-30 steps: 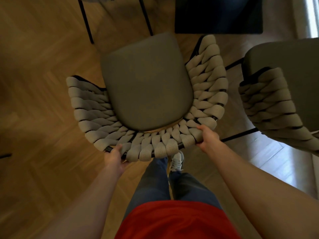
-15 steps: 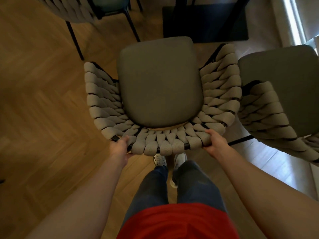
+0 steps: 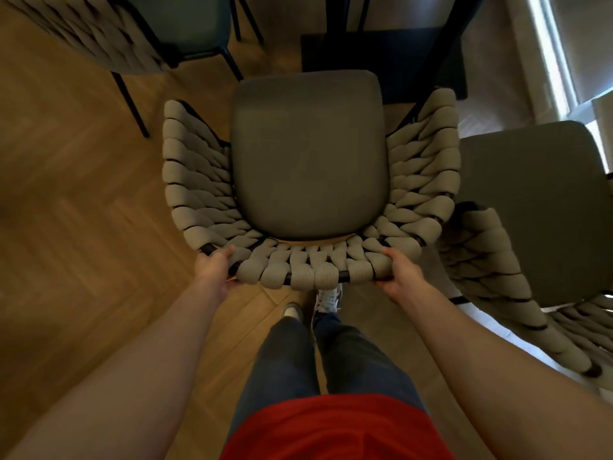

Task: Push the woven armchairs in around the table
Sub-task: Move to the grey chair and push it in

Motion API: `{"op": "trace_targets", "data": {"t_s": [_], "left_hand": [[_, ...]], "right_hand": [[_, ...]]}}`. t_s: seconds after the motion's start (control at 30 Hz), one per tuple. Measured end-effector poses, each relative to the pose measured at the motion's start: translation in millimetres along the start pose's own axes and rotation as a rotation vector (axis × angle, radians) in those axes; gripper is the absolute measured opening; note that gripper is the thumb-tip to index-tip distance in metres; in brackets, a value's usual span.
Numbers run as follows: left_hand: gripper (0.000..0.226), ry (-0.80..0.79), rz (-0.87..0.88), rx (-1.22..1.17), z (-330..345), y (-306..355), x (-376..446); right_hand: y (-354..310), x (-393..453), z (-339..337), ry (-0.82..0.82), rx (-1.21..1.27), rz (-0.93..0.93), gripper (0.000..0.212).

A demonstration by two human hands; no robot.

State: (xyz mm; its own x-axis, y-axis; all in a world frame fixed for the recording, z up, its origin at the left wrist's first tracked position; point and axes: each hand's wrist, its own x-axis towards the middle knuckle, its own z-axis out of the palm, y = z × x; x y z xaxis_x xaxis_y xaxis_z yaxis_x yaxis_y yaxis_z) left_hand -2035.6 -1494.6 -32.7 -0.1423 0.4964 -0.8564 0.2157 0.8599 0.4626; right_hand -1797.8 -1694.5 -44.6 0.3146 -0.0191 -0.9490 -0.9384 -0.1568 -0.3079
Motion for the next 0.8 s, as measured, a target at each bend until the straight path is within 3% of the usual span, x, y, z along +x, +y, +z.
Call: {"op": "trace_targets", "data": {"t_s": [0.6,0.8], "left_hand": [[0.039,-0.001,-0.006,0.017,52.4,68.6,20.0],[0.046,-0.002,-0.024,0.019,58.9,87.5,24.3]], "right_hand": [[-77.6,12.0,56.7,-0.06,-0.023,-0.01,0.057],[-89.5,16.3,74.1,-0.053,-0.027,-0.025,0.058]]}}
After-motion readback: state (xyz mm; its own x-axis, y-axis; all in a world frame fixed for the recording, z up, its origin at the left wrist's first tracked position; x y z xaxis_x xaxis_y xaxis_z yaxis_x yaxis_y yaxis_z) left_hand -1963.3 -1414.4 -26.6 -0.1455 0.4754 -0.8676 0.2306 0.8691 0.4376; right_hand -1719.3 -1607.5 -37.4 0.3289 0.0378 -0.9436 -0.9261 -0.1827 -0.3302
